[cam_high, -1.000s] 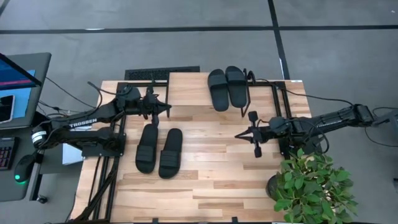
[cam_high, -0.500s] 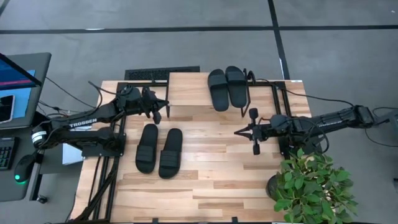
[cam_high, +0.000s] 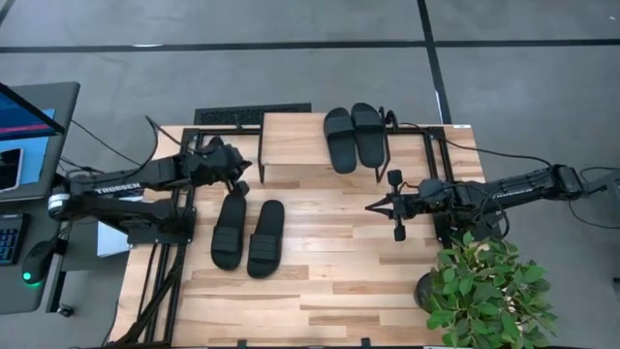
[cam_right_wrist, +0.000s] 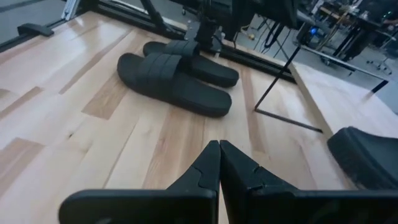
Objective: Pick and place slides into the shelf
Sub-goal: Put the left black slide on the shelf
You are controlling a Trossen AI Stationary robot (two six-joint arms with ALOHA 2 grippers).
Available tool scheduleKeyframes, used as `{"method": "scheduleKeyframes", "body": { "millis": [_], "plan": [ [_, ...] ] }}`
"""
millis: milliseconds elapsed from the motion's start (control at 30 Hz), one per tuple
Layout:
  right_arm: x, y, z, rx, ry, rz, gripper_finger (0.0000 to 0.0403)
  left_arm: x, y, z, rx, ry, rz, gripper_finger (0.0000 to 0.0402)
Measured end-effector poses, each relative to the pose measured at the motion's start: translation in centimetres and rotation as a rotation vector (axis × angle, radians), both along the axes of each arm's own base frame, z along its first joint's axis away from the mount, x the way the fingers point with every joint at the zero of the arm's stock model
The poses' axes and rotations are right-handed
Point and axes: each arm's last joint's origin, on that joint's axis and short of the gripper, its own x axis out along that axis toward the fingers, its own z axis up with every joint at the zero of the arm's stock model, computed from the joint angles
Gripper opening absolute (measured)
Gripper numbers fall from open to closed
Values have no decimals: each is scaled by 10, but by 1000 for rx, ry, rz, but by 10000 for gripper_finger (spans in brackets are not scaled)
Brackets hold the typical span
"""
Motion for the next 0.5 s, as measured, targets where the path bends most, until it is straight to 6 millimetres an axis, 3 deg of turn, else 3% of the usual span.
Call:
{"method": "scheduleKeyframes", "body": {
  "millis": [233,500],
  "plan": [
    [-1,0,-4,23,41,-10,0,-10,-47,-4,37,137,64,0],
    [-1,0,-3,45,38,-18,0,-21,-81,-14,-19,137,77,0]
  ]
}}
